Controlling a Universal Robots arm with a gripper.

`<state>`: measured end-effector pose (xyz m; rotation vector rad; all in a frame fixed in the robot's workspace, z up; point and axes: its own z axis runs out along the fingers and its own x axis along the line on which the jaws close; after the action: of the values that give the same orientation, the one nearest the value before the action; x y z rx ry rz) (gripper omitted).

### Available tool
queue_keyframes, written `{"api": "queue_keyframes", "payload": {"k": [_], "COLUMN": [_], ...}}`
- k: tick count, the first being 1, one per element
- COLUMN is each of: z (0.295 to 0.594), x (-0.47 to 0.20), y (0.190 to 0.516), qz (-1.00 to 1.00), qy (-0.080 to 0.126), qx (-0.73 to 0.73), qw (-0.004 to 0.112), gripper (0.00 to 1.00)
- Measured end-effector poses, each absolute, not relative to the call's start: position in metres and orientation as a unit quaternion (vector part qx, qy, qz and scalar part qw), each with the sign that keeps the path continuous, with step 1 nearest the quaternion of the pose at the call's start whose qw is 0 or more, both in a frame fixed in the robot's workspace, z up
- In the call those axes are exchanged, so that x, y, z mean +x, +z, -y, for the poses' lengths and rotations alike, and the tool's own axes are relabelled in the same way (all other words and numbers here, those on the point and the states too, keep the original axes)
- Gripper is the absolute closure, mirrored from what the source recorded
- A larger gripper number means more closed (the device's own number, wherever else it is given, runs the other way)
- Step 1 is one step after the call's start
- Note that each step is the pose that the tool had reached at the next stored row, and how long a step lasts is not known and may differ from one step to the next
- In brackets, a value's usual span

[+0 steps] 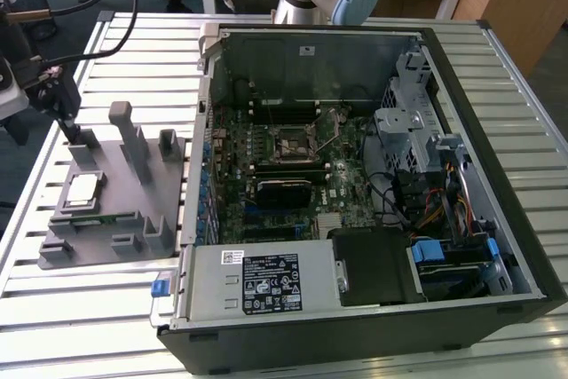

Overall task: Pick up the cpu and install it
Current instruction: 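Pick up the cpu and move it towards the insertion slot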

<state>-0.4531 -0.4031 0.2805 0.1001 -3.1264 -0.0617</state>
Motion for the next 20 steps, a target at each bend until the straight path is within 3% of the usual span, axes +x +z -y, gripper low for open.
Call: {"api": "queue_keyframes", "payload": {"k": [20], "z": [0.408], "x": [-0.453], "y": [0.249], "qz": [0.999], "qy": [-0.019], "qx": [0.036], "qw": [0.007], "gripper": [0.24]}}
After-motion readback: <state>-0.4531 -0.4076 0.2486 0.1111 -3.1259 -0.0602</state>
